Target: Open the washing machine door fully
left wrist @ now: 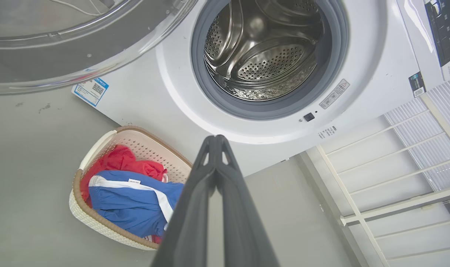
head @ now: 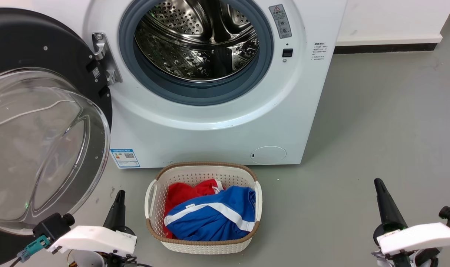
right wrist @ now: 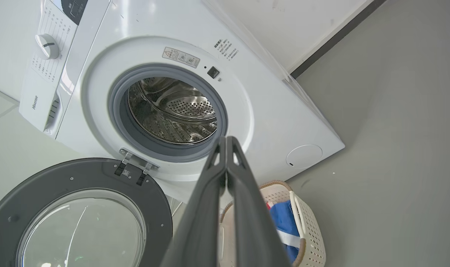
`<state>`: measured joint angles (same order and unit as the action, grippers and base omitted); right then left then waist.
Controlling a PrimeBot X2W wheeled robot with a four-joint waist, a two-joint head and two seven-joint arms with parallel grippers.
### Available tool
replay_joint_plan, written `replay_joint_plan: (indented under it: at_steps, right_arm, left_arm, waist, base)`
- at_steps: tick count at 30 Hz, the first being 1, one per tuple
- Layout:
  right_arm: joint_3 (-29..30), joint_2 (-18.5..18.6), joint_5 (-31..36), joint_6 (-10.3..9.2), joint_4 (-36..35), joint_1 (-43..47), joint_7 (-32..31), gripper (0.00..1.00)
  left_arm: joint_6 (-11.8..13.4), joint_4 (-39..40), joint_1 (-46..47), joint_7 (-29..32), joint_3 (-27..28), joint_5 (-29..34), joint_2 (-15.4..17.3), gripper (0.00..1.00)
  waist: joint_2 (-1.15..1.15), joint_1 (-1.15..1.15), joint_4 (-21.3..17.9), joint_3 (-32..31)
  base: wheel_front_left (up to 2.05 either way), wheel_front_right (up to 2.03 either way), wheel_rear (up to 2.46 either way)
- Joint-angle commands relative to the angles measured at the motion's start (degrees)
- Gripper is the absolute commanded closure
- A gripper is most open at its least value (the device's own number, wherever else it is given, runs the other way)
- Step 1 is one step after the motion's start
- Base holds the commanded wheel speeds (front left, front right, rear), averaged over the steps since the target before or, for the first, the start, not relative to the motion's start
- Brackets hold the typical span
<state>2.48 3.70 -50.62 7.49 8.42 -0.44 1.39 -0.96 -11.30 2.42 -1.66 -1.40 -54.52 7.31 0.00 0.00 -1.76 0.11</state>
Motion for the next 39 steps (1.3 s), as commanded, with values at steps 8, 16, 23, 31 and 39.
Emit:
replay_joint_plan:
  at_steps: [8,16,23,31,39]
  right_arm:
    - [0.41,0.50,-6.91,0.00,0.38,-2.19,-0.99,1.00]
    - [0.68,0.51,-12.17,0.00,1.13,-2.69,-1.85,1.00]
    - [0.95,0.51,-16.53,0.00,1.73,-3.21,-2.47,1.00]
    - [1.24,0.48,-21.15,0.00,2.41,-3.66,-3.29,1.00]
    - [1.54,0.44,-25.41,0.00,3.06,-4.14,-3.98,1.00]
  left_arm:
    - [-1.19,0.06,1.98,1.24,1.49,-5.94,-0.52,1.00]
    - [-2.00,-0.35,2.27,2.27,2.46,-10.61,-1.13,1.00]
    - [-2.68,-0.68,2.62,3.11,3.27,-14.42,-1.57,1.00]
    - [-3.35,-1.06,2.92,4.03,4.11,-18.48,-2.08,1.00]
    - [-4.06,-1.40,3.12,4.91,4.93,-22.29,-2.56,1.00]
  waist:
    - [0.00,0.00,0.18,0.01]
    - [0.00,0.00,0.36,0.01]
    - [0.00,0.00,0.52,0.02]
    - [0.00,0.00,0.69,0.03]
    - [0.00,0.00,0.87,0.03]
  base:
    - [0.00,0.00,0.00]
    - [0.00,0.00,0.00]
    - [0.00,0.00,0.00]
    - [0.00,0.00,0.00]
    - [0.00,0.00,0.00]
